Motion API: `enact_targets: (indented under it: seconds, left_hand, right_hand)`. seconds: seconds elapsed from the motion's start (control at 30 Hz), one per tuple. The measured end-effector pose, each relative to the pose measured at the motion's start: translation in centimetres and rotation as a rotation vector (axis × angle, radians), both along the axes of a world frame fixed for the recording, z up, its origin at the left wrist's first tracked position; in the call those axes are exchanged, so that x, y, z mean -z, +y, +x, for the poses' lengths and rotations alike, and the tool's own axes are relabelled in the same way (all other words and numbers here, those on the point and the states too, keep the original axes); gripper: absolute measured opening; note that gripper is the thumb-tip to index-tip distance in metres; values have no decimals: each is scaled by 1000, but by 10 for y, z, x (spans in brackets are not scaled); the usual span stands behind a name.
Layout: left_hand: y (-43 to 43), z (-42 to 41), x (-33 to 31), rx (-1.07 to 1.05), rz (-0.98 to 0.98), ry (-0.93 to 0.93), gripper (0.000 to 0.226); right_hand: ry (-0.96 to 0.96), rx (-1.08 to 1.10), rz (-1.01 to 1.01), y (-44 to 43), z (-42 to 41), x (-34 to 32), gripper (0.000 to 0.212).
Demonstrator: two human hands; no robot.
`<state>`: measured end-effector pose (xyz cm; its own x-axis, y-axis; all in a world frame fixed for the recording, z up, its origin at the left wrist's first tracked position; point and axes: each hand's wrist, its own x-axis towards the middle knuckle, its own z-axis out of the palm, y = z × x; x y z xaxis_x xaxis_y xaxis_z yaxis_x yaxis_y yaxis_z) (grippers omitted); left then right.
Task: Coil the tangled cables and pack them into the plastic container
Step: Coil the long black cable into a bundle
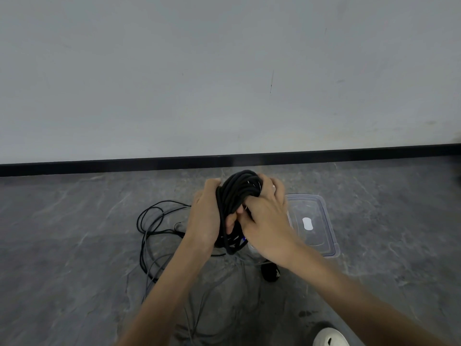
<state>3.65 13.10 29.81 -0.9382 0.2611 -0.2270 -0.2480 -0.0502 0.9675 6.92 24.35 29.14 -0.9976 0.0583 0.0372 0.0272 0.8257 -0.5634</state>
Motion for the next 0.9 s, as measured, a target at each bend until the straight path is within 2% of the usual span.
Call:
enact_targets:
  seconds: [0.07,0.2,0.33,0.4,0.63,0.77,0.9]
  left_hand:
    - [-1,-1,0,9,-29,-4,67]
    - [-1,0,1,100,-177,73,76]
    - [-8,-3,-1,91,-211,90,80]
    - [-12,-3,0,52,-262,147,81]
    - [-12,-3,2,-7,-323,204,77]
    - [-14,-4,3,9,-349,225,81]
    - [-20,-8,4,-27,-389,240,83]
  right_hand:
    - [35,79,-48,-4,0,3,20]
    - [70,301,-241,-13,5,4,47]
    - [152,278,-92,-17,9,6,24]
    - [175,252,-65,-18,9,7,21]
    - [69,307,-321,-26,14,7,22]
    - [73,302,-304,-25,16,0,23]
    - [-62,329,-463,-23,16,-8,29]
